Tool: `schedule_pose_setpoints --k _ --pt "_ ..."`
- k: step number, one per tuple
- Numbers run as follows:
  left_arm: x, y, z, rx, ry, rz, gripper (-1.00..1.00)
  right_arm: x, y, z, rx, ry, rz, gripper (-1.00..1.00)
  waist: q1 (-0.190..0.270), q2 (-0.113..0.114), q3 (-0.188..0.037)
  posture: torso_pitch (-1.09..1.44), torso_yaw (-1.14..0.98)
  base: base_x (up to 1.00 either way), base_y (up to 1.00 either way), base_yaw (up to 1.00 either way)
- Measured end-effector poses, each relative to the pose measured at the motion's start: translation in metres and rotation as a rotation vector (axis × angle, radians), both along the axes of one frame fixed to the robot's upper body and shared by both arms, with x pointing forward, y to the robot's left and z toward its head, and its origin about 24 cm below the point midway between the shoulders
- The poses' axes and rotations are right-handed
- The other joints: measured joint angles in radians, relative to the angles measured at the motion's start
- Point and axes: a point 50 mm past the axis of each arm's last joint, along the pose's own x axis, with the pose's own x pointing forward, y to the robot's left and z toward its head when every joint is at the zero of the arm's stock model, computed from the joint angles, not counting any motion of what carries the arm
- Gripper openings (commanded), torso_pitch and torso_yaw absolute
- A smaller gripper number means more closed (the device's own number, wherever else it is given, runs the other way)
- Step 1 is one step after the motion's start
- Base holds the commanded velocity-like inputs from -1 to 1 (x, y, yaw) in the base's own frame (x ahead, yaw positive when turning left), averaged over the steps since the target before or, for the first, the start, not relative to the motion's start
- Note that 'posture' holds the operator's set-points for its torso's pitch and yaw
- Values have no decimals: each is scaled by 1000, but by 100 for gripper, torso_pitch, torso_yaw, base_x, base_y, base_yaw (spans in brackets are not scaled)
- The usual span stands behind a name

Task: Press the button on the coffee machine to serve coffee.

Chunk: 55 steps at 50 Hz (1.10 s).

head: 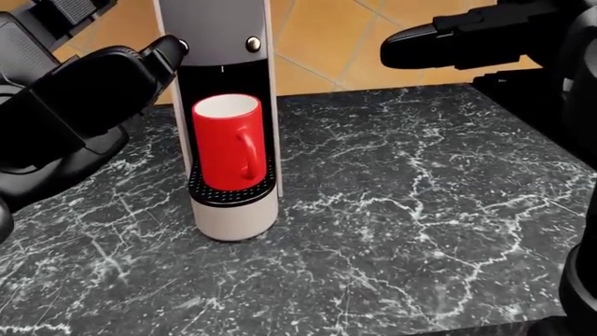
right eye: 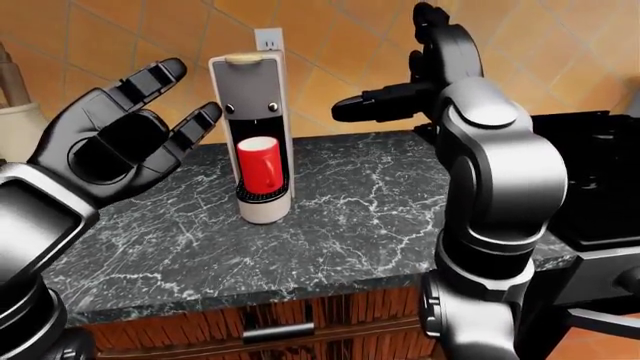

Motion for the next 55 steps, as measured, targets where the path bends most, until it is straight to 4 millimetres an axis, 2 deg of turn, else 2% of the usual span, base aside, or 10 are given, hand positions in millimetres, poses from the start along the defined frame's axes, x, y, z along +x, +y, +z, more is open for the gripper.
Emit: schedule_pose_setpoints --k 12,29,55 --pt "4 -3 0 -1 2 -8 100 -2 -2 4 -1 -8 -5 100 0 -2 -1 -45 0 0 0 0" --pt "9 -1 -6 5 12 4 100 -2 -1 -4 3 2 -3 100 0 -2 -2 -45 0 0 0 0" --pt "22 1 -7 -1 17 19 100 -1 -1 -5 7 4 -3 100 0 -5 -4 -45 0 0 0 0"
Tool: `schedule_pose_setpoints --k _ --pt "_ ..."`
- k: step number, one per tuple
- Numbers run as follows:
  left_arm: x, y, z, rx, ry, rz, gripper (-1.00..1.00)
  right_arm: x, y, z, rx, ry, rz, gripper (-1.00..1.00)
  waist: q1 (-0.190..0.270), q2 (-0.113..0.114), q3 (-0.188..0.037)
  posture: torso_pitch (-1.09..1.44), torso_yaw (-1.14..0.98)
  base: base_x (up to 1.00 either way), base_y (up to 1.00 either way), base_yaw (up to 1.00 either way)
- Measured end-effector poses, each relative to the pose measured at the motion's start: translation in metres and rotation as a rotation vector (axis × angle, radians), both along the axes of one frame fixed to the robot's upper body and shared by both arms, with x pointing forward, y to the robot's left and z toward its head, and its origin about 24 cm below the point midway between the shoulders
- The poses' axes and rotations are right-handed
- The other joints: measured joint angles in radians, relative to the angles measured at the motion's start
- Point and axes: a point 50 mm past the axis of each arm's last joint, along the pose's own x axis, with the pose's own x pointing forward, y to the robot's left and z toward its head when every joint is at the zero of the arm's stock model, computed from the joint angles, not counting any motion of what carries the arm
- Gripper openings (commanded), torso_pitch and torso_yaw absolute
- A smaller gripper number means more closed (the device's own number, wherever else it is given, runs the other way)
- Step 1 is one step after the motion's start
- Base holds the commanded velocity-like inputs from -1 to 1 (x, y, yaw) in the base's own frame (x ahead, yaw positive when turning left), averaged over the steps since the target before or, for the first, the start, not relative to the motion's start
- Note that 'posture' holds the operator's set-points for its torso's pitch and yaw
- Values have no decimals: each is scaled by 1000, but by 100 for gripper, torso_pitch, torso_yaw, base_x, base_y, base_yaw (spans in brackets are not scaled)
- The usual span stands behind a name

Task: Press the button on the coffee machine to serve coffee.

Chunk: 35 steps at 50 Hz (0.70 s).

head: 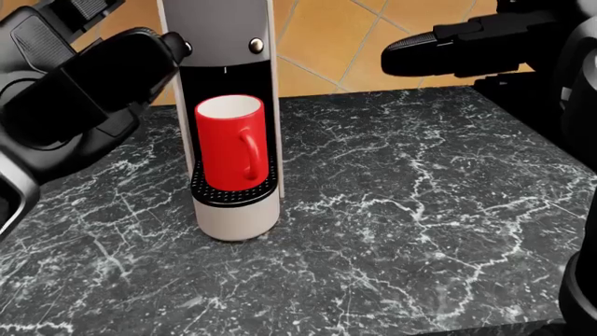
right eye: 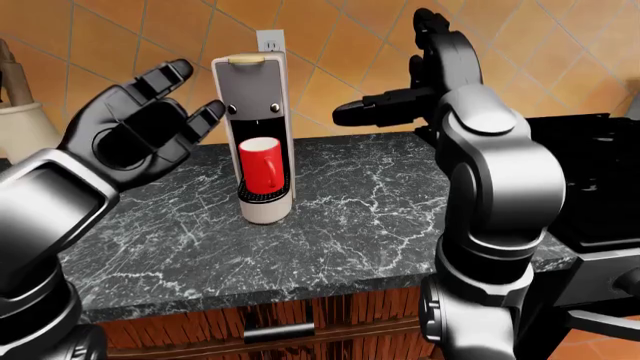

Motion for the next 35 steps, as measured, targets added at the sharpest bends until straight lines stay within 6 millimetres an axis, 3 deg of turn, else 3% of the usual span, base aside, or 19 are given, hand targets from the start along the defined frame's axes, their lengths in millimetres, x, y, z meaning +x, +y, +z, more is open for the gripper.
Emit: schedule_pose_setpoints --k 35 --pt "17 1 -7 -16 14 14 100 0 1 -3 5 1 2 100 0 -4 -3 -45 0 0 0 0"
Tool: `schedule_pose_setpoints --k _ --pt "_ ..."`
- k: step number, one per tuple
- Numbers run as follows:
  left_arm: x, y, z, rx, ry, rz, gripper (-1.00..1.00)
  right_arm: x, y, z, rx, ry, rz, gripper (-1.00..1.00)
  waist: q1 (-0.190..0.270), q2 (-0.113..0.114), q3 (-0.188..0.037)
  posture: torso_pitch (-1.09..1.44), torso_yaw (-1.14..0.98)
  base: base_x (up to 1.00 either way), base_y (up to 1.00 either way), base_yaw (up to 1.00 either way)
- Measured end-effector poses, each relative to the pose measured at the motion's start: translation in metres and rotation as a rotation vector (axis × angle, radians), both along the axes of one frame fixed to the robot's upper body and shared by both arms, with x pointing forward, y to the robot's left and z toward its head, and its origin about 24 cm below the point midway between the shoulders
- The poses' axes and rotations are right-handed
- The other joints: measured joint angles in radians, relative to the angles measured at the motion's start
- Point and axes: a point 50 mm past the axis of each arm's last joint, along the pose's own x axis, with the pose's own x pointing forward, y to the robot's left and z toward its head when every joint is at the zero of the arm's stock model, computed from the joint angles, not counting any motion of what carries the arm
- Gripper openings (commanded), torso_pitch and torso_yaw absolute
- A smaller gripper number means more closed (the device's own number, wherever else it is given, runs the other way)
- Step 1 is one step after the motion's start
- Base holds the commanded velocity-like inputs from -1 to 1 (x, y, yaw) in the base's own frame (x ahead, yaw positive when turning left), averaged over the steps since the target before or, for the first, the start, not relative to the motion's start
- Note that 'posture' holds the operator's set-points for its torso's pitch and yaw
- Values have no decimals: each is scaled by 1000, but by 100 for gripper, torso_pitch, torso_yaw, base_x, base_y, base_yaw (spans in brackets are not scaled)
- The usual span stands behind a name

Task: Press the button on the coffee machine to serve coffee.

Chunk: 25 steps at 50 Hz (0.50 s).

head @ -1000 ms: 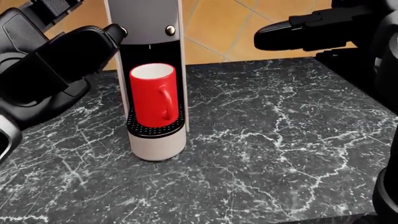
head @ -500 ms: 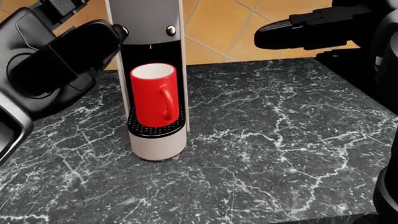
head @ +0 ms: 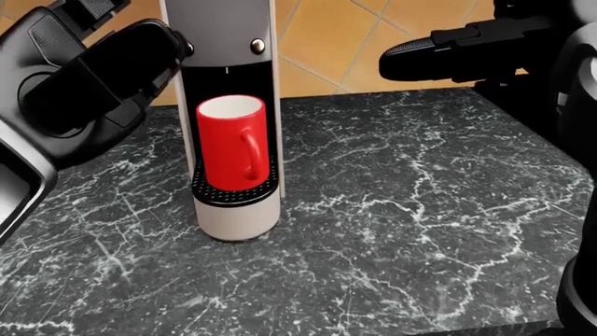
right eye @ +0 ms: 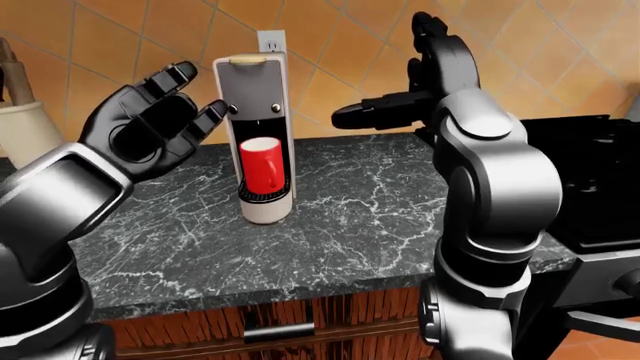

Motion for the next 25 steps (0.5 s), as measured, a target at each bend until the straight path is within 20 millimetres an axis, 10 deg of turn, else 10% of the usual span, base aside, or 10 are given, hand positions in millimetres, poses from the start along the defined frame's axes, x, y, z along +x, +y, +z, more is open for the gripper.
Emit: schedule_pose_setpoints --k 25 --pt "7 -2 -9 -5 13 0 100 0 -1 0 2 -2 -3 100 -1 -3 -2 -45 0 0 0 0"
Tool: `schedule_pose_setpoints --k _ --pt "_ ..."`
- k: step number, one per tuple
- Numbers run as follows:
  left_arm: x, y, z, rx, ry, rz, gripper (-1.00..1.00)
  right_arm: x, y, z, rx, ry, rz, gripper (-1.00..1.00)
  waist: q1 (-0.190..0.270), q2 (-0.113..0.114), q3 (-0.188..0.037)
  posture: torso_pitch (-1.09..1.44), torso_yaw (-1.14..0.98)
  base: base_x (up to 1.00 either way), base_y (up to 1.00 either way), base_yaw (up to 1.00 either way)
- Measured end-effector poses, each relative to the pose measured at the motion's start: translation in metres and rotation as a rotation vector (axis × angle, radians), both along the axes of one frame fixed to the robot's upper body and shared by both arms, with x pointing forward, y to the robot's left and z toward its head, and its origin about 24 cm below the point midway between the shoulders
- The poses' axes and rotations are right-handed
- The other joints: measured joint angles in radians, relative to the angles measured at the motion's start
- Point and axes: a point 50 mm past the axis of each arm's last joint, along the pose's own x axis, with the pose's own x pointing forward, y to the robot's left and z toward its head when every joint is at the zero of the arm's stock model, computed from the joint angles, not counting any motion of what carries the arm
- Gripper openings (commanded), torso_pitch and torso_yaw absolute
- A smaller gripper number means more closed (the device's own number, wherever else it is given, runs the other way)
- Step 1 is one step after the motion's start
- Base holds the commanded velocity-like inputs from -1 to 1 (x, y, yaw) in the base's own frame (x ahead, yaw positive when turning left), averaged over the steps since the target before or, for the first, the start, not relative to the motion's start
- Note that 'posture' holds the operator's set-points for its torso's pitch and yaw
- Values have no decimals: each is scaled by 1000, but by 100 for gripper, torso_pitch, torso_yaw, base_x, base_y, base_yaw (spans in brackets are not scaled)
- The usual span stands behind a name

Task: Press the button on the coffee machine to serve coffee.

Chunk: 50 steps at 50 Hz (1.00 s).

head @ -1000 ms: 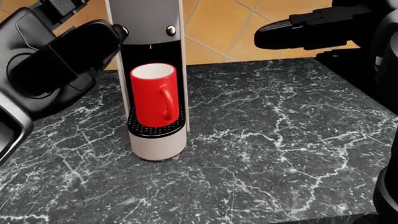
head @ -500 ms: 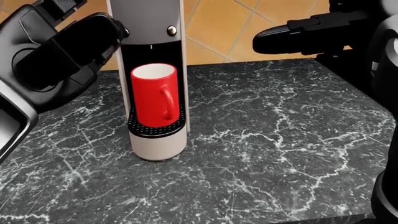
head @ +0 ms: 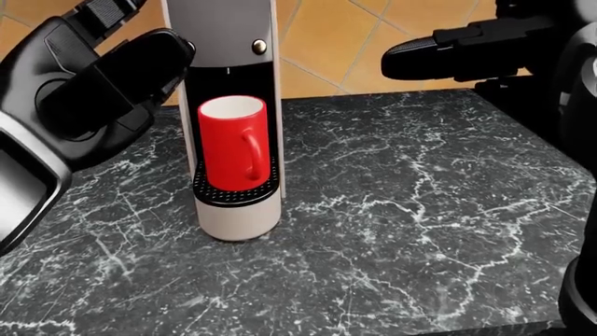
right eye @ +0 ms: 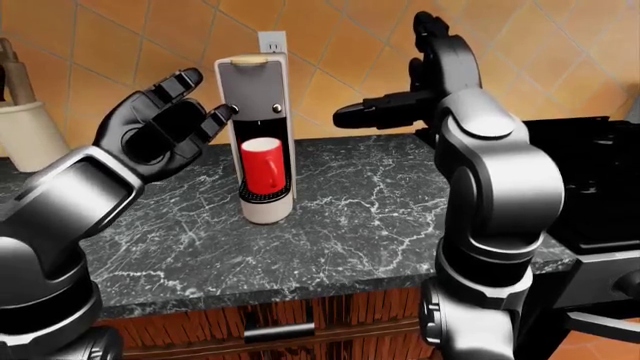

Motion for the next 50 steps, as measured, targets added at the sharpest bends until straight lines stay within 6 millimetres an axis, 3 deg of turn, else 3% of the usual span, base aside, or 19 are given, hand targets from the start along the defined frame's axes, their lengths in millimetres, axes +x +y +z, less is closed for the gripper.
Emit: schedule_pose_setpoints --k 23,50 --pt "10 2 -10 -11 20 7 100 0 1 -6 5 6 3 100 1 -2 -1 -45 0 0 0 0" --pt "16 -2 -5 -25 5 -9 100 0 1 -7 7 4 6 100 1 -4 -3 -45 0 0 0 0"
